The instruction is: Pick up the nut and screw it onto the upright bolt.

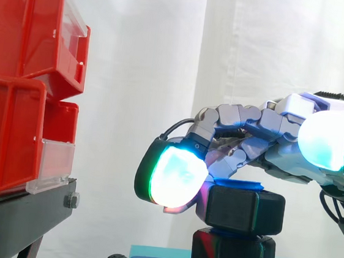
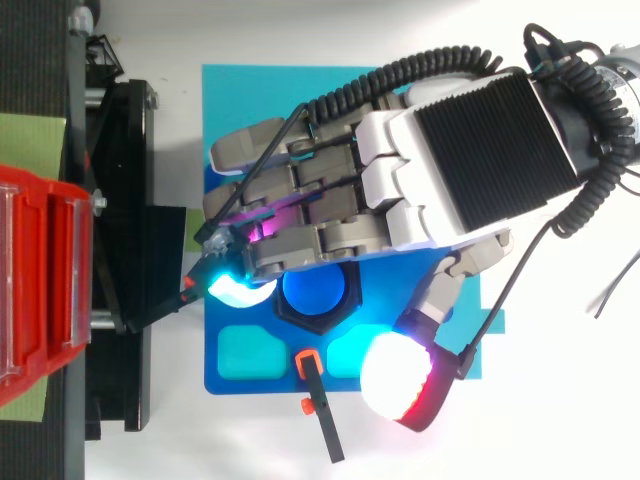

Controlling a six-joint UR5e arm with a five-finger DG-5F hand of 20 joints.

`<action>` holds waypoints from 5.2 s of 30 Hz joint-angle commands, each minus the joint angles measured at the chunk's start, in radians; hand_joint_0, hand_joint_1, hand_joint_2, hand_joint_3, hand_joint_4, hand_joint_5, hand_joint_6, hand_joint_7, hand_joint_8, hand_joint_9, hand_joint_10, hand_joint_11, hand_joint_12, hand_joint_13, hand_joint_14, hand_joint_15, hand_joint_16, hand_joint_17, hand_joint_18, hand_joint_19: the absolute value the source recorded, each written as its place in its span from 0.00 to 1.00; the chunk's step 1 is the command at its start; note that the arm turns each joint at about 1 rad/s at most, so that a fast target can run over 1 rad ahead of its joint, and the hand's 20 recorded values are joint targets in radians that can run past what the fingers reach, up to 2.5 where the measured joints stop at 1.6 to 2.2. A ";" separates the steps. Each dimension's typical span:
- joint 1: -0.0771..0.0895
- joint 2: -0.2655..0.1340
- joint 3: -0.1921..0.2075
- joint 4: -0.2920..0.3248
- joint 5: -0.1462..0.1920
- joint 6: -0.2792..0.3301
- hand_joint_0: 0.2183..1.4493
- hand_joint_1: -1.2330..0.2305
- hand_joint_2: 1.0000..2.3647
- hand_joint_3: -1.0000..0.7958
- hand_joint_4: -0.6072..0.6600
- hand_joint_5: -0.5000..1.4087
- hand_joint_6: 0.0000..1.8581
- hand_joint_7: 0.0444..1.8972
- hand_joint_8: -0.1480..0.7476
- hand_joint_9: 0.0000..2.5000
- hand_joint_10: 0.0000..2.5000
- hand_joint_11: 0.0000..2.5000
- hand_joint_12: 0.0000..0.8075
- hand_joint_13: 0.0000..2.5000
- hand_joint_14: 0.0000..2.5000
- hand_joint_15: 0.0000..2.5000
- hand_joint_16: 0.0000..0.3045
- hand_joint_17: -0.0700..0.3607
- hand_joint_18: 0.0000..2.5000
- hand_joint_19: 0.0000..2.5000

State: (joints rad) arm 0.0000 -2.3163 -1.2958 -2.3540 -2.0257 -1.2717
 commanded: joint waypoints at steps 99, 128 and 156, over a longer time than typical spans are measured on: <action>-0.023 -0.043 0.027 0.041 -0.018 0.023 0.23 0.76 0.00 0.28 0.67 0.24 0.27 0.67 0.44 0.33 0.00 0.00 0.30 0.25 0.00 0.00 0.09 0.31 0.15 0.02; -0.083 -0.043 0.013 0.088 -0.060 0.026 0.23 0.81 0.00 0.28 0.68 0.24 0.27 0.62 0.45 0.34 0.00 0.00 0.29 0.27 0.00 0.00 0.09 0.31 0.17 0.03; 0.000 -0.043 0.032 0.085 -0.001 0.023 0.22 0.81 0.00 0.28 0.67 0.22 0.27 0.46 0.41 0.29 0.00 0.00 0.31 0.20 0.00 0.00 0.09 0.31 0.09 0.00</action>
State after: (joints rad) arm -0.0010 -2.3593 -1.2638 -2.2647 -2.0278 -1.2485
